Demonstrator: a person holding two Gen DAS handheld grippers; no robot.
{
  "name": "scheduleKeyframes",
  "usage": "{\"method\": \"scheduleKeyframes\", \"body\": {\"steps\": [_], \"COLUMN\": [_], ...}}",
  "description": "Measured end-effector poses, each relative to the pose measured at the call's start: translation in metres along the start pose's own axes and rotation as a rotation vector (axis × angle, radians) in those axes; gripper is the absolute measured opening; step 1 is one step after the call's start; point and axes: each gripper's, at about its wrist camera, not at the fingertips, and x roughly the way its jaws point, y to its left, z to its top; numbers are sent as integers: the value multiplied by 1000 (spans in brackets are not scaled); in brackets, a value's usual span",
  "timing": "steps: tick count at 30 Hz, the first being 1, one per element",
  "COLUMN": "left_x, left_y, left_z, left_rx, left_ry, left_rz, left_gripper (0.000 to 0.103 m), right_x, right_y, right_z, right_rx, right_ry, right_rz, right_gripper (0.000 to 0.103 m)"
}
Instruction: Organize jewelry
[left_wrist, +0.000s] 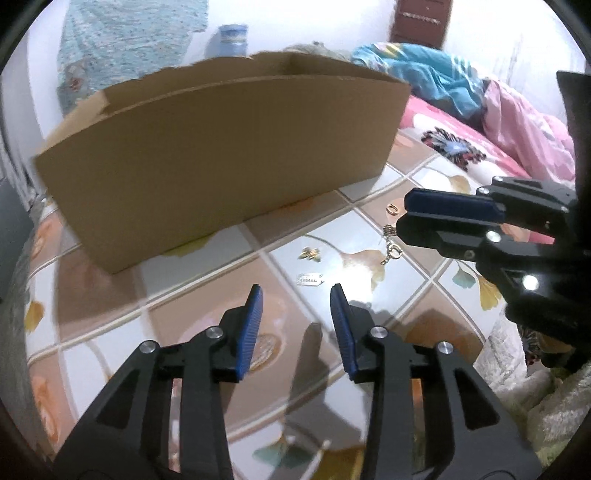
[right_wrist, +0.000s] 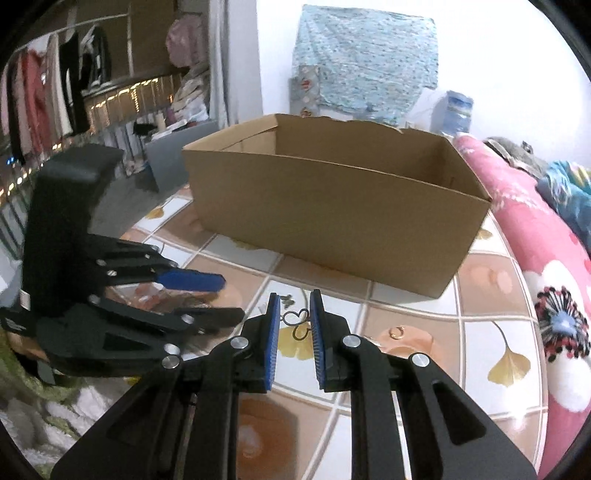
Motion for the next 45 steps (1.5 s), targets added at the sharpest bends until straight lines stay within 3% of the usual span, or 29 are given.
{"method": "scheduleKeyframes", "body": {"steps": [10, 14, 17, 29, 34, 37, 42, 45], "left_x": [26, 27, 27, 24, -3, -38, -84, -86], "left_y": [-14, -23, -26, -36, -39, -39, -27, -10], "left_z": [14, 16, 18, 19, 26, 42, 86, 117], "left_rx": [66, 96, 110, 145, 141, 132, 122, 104], "left_ry": [68, 85, 94, 86, 37, -33, -147, -160], "left_rz": [54, 59, 62, 99, 96, 88, 77, 66], "left_gripper": [33, 18, 14, 14, 14, 14, 14, 14], "right_x": [9, 9, 8, 2, -13, -28, -49, -44], "right_y": [-20, -25, -28, -35, -33, -33, -46, -61], "right_z": [-7, -10, -12, -15, -7, 9, 57, 91], "right_rx": [68, 85, 94, 111, 99, 89, 81, 87], "right_ry": [-17, -24, -29, -53, -89, -135, -238, -254], "right_rz": [16, 24, 29, 21, 11, 13, 72, 140], "right_gripper": [17, 17, 17, 17, 17, 17, 17, 17]}}
